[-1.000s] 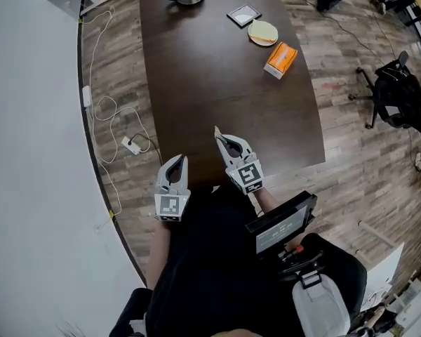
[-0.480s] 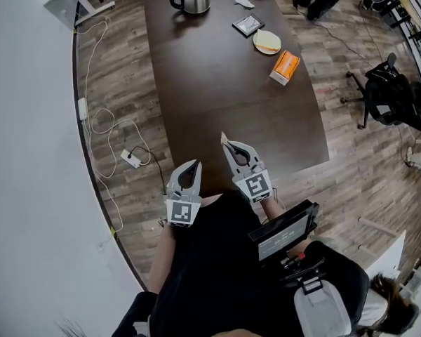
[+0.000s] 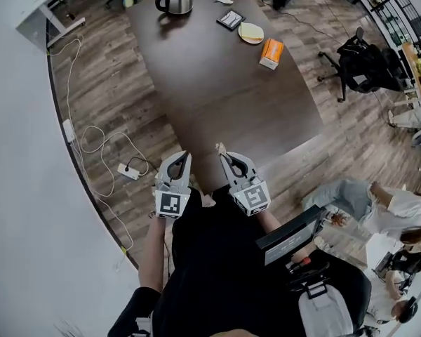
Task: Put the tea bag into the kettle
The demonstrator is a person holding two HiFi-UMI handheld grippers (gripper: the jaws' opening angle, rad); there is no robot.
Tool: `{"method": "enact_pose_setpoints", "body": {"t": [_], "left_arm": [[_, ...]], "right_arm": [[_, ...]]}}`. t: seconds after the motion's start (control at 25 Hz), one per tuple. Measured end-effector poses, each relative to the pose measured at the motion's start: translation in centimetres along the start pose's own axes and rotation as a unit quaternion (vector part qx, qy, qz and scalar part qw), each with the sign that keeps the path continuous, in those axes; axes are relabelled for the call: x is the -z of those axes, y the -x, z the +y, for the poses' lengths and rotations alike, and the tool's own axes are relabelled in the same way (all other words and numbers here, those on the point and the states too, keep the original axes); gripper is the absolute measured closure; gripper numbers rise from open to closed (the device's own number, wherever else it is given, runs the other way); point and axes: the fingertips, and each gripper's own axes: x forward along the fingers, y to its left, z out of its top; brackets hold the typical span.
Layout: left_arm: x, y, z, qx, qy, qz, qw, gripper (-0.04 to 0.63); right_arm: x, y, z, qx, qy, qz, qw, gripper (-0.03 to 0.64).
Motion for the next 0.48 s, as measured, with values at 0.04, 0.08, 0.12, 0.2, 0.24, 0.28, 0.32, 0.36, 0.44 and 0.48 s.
{"method": "enact_pose_setpoints", "body": {"t": [0.04, 0.08, 0.12, 0.2, 0.24, 0.28, 0.32, 0.36, 0.44, 0.48], "left_arm": [[-0.5, 0.1, 0.0, 0.005, 0.004, -0.009, 0.9999, 0.595], [-0.9, 0.2, -0.3, 0.013, 0.009, -0.015, 0.9998, 0.595], [-1.1, 0.2, -0.7, 0.02, 0.014, -0.02, 0.9995, 0.595], [-1.3, 0.4, -1.4, 0.026, 0.03, -0.019, 0.999, 0.595], [-1.2, 0.5, -1.6, 0.023, 0.037, -0.015, 0.9989, 0.595], [-1.1, 0.6, -1.8, 0.017, 0.044, -0.009, 0.9989, 0.595], [-0.9, 0.8, -2.0, 0.01, 0.047, -0.001, 0.9988, 0.595], [-0.7, 0.9, -2.3, 0.003, 0.049, 0.008, 0.9988, 0.595], [-0.2, 1.3, -3.2, -0.005, 0.048, 0.028, 0.9984, 0.595], [0.1, 1.5, -3.7, -0.007, 0.047, 0.037, 0.9982, 0.595]], "right_arm": [[-0.2, 0.3, 0.6, -0.001, 0.002, -0.004, 1.0, 0.604], [-0.5, 0.6, 1.1, -0.004, 0.005, -0.01, 1.0, 0.604], [-0.8, 0.9, 1.5, -0.007, 0.008, -0.016, 1.0, 0.604], [-1.2, 1.7, 1.8, -0.009, 0.008, -0.026, 1.0, 0.604], [-1.3, 2.1, 1.7, -0.008, 0.006, -0.03, 1.0, 0.604], [-1.4, 2.4, 1.5, -0.005, 0.002, -0.034, 0.999, 0.604], [-1.4, 2.8, 1.2, -0.003, -0.003, -0.039, 0.999, 0.604], [-1.4, 3.1, 0.8, 0.0, -0.009, -0.045, 0.999, 0.604], [-1.2, 3.8, 0.0, 0.001, -0.024, -0.058, 0.998, 0.604], [-1.0, 4.1, -0.3, -0.001, -0.036, -0.065, 0.997, 0.604]]}}
